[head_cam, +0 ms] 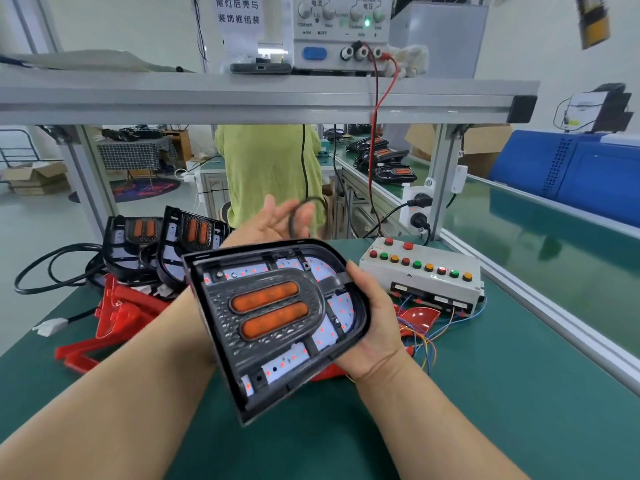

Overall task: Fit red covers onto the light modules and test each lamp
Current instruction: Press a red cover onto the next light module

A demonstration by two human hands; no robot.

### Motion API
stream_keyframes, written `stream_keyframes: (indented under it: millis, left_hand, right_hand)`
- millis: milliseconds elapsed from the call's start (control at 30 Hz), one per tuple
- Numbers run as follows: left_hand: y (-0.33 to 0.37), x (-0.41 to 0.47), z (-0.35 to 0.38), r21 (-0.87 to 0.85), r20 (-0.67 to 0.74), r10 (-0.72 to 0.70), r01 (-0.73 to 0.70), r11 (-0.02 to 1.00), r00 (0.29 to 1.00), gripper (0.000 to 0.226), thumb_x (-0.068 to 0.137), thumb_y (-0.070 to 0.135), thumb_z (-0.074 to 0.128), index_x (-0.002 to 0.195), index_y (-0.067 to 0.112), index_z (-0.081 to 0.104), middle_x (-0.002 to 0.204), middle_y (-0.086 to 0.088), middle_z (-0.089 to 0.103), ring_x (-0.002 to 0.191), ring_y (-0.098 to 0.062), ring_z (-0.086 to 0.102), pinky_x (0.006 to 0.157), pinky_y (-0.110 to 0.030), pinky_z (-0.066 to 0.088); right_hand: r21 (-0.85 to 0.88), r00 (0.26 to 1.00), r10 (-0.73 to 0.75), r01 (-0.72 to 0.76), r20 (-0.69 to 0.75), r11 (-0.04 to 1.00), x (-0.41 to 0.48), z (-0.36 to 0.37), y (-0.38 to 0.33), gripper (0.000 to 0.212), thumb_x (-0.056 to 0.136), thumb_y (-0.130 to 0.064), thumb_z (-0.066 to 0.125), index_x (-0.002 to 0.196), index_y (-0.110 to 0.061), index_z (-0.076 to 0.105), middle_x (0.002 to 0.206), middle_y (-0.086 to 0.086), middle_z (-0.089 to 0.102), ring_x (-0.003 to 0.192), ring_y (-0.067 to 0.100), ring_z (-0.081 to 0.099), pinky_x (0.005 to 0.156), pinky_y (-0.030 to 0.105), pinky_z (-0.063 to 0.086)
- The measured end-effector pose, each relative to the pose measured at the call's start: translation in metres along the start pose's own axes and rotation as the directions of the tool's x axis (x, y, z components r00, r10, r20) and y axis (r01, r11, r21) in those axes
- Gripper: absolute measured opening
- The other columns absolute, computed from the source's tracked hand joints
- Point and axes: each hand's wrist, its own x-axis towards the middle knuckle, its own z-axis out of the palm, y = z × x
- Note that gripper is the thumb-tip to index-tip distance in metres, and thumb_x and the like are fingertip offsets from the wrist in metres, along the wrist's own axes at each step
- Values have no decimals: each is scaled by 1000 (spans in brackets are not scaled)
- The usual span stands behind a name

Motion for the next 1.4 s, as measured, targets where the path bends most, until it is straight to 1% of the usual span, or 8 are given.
stream_keyframes:
  millis: [167, 400, 500, 633, 800, 1000, 1267, 1400]
  left_hand:
    - [39, -11, -6, -61, -139, 56, -65, 996, 989, 45, 96, 39, 58, 114, 0, 69, 80, 3, 67, 65, -8, 64, 64, -20, 57]
    - [87, -25, -22, -2, -363, 299, -322, 947, 883, 55, 102, 36, 49, 146, 4, 38, 91, -5, 68, 68, -9, 66, 58, -18, 55]
    - [104, -30, -43, -14, -428, 352, -395, 919, 833, 52, 103, 30, 48, 144, 2, 33, 108, -19, 63, 62, -11, 66, 63, -20, 57]
    - [110, -42, -73, 77, -539, 254, -254, 964, 803, 32, 104, 29, 48, 121, 3, 46, 118, -23, 54, 58, -6, 58, 57, -17, 56]
    - [88, -58, -97, 308, -641, 183, 32, 951, 746, 19, 106, 27, 43, 97, 12, 52, 82, -6, 53, 32, 0, 37, 41, -9, 39]
    - [61, -75, -84, 594, -501, 350, 20, 804, 792, 20, 104, 17, 41, 91, 17, 57, 55, 3, 46, 33, -1, 27, 30, -13, 22]
    - [33, -94, -43, 723, -375, 369, 19, 691, 851, 28, 102, 17, 44, 113, 22, 70, 86, 5, 69, 68, -6, 56, 56, -20, 45]
    - [27, -106, -25, 707, -293, 226, 52, 705, 929, 34, 105, 24, 41, 121, 18, 70, 121, -13, 70, 112, -35, 65, 97, -55, 50]
  right_hand:
    - [57, 999, -46, 47, -25, 997, 4, -12, -1, 48, 93, -36, 45, 110, -4, 75, 114, 16, 73, 104, 30, 70, 92, 41, 57]
    - [5, 993, -94, 95, -78, 995, 5, -12, -8, 59, 90, -37, 53, 135, 0, 58, 137, 21, 58, 125, 37, 56, 114, 55, 35]
    - [83, 982, -163, 172, -98, 982, 5, -19, -16, 44, 88, -35, 54, 115, -5, 74, 120, 16, 70, 110, 32, 67, 100, 47, 52]
    - [168, 946, -236, 275, -222, 947, 5, -24, -26, 32, 81, -31, 59, 91, -11, 81, 102, 9, 76, 92, 27, 74, 82, 41, 61]
    - [189, 931, -236, 294, -279, 937, 8, -24, -24, 34, 84, -32, 57, 91, -9, 81, 106, 12, 75, 92, 30, 74, 79, 44, 61]
    - [131, 939, -218, 259, -266, 957, 9, -20, -17, 31, 83, -30, 59, 86, -9, 82, 100, 13, 76, 89, 29, 75, 69, 41, 61]
    - [-32, 961, -175, 172, -216, 985, 6, -12, -18, 40, 83, -29, 60, 110, -4, 75, 115, 19, 72, 100, 32, 71, 80, 45, 61]
    - [-92, 981, -103, 89, -164, 992, 3, -8, -13, 44, 86, -32, 55, 113, -2, 74, 117, 21, 71, 101, 34, 71, 80, 47, 60]
